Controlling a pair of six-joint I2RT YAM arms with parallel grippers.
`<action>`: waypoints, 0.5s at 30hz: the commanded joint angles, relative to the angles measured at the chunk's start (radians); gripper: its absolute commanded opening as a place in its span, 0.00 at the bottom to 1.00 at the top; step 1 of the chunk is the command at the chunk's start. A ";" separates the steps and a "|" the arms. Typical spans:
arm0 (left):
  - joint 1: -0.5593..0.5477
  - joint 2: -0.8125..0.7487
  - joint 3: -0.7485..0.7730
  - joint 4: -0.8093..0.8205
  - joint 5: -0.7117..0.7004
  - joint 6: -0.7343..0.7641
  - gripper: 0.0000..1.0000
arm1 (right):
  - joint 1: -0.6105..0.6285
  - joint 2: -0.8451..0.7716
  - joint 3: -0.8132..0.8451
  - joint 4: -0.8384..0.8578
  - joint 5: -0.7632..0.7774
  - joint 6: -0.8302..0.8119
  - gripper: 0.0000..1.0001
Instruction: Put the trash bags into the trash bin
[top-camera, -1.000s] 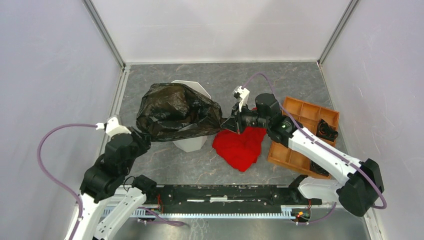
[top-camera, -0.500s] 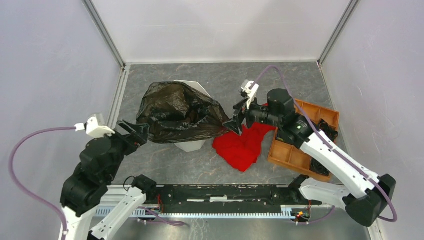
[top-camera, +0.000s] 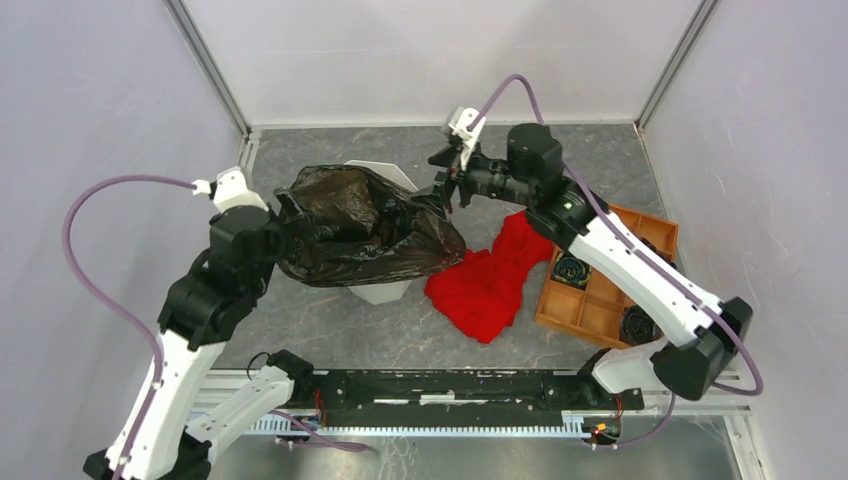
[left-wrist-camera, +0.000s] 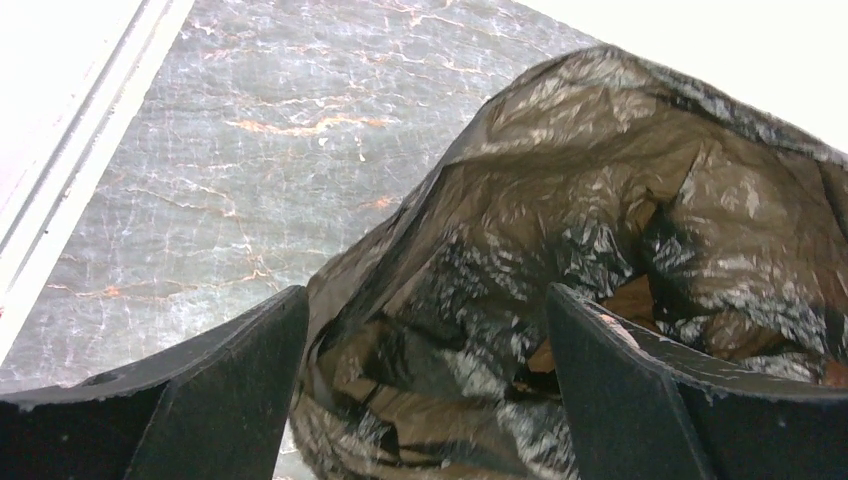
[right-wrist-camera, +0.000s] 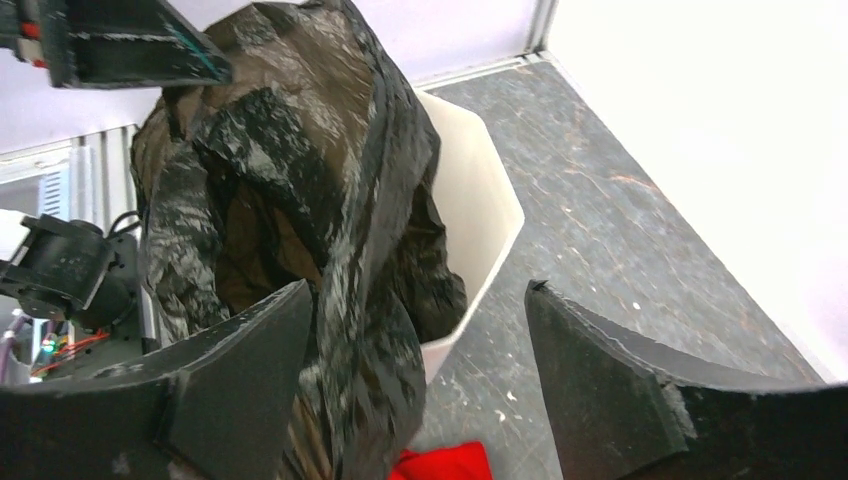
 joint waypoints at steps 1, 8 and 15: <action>-0.003 0.054 0.074 0.057 -0.043 0.042 0.93 | 0.036 0.081 0.127 0.073 -0.038 0.046 0.82; 0.000 0.178 0.202 0.007 -0.071 0.094 0.91 | 0.057 0.169 0.162 0.123 -0.031 0.135 0.78; 0.009 0.237 0.250 -0.027 -0.085 0.118 0.91 | 0.055 0.217 0.157 0.193 0.046 0.237 0.49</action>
